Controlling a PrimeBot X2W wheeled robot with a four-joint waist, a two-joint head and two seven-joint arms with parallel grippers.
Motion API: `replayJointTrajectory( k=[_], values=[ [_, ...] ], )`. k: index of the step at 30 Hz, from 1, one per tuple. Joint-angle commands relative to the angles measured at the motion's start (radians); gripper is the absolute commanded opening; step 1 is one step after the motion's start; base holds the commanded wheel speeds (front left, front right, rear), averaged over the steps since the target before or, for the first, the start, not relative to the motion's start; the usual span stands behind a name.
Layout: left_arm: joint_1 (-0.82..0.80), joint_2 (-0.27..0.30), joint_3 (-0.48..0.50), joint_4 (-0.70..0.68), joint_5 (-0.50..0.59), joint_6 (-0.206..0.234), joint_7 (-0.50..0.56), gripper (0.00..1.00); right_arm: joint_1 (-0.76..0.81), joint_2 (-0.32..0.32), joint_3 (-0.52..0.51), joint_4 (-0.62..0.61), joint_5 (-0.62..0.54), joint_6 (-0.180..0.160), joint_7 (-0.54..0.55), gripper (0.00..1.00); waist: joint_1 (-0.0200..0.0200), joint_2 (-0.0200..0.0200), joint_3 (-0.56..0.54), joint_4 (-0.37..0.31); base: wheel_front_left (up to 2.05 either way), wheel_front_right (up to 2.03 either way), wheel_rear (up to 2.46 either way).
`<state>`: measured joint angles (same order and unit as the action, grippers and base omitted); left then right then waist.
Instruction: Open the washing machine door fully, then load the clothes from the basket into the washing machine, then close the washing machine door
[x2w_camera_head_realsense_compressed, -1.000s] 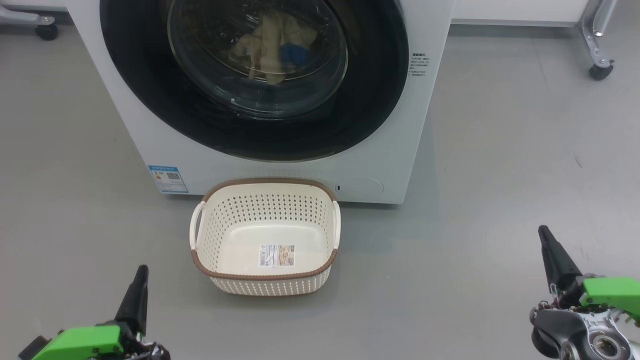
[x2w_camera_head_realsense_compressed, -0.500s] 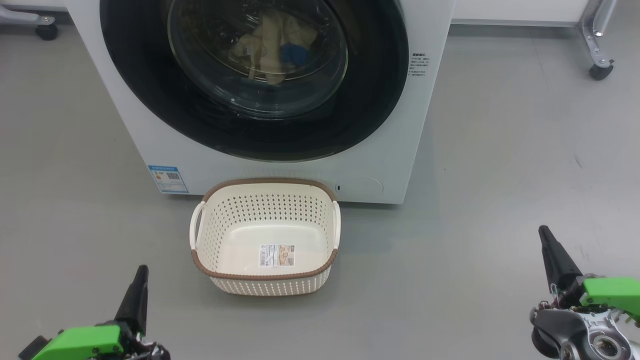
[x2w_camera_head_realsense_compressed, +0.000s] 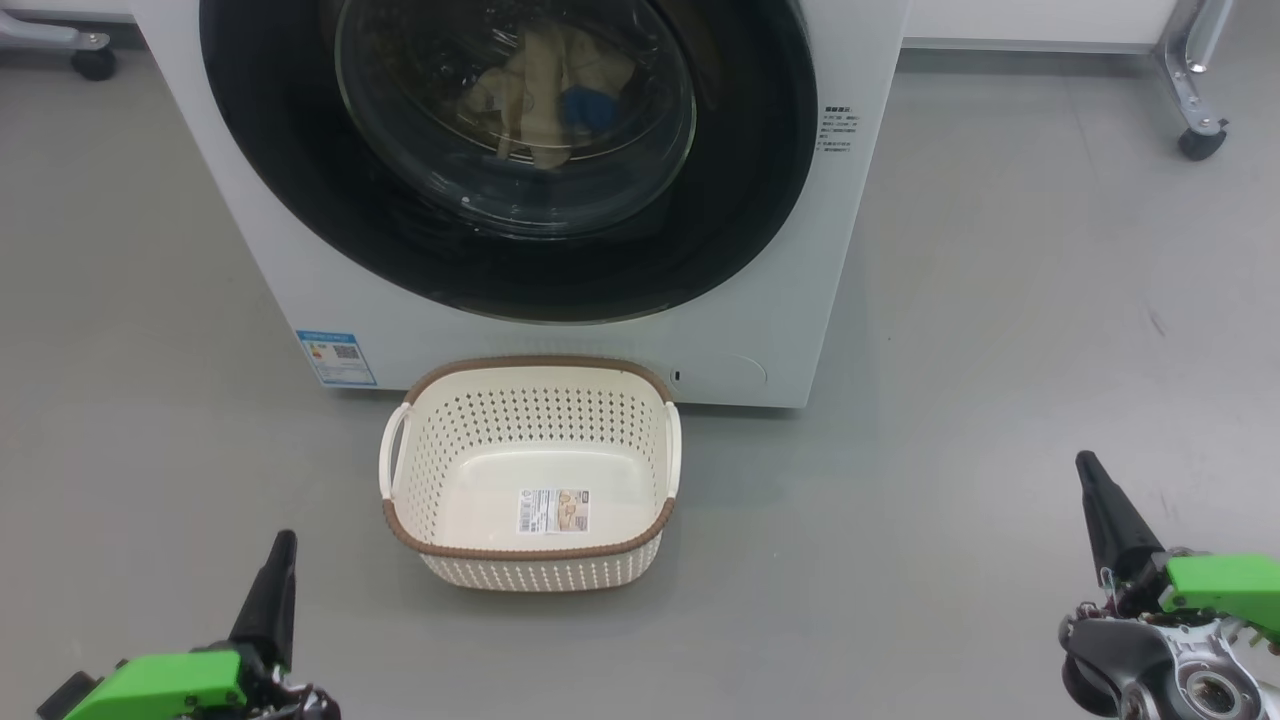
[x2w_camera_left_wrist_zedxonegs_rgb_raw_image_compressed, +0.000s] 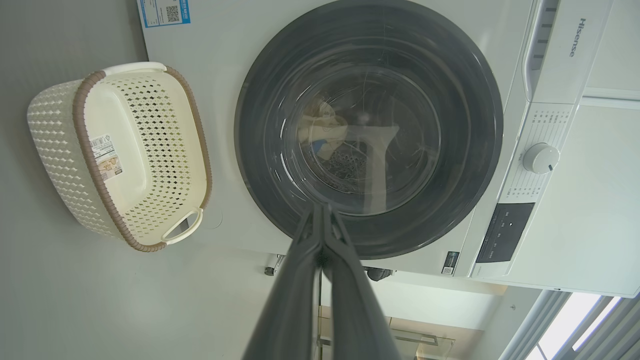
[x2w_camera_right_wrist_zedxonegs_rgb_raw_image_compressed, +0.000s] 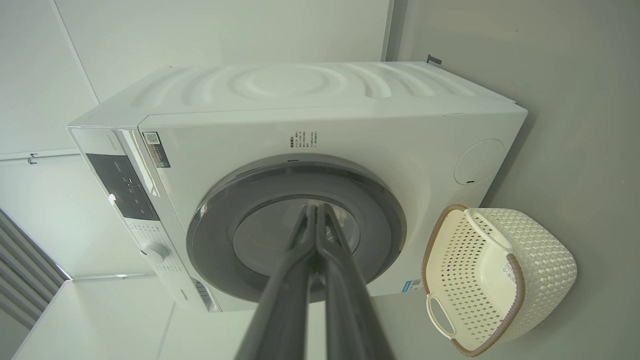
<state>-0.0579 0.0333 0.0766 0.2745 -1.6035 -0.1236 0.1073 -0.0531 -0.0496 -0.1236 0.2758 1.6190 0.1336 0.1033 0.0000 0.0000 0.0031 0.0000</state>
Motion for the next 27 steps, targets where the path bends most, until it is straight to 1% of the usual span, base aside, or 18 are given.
replayJointTrajectory(
  k=[1,27],
  values=[
    [-0.050,0.017,0.037,-0.029,-0.005,-0.007,0.006,0.00,-0.054,-0.006,0.016,-0.031,-0.006,-0.003,0.005,0.00,0.0000,0.0000,0.000,0.000,0.00,0.00,0.00],
    [-0.050,0.017,0.037,-0.029,-0.005,-0.007,0.006,0.00,-0.054,-0.004,0.014,-0.031,-0.007,-0.003,0.007,0.00,0.0000,0.0000,0.000,0.000,0.00,0.00,0.00]
  ],
)
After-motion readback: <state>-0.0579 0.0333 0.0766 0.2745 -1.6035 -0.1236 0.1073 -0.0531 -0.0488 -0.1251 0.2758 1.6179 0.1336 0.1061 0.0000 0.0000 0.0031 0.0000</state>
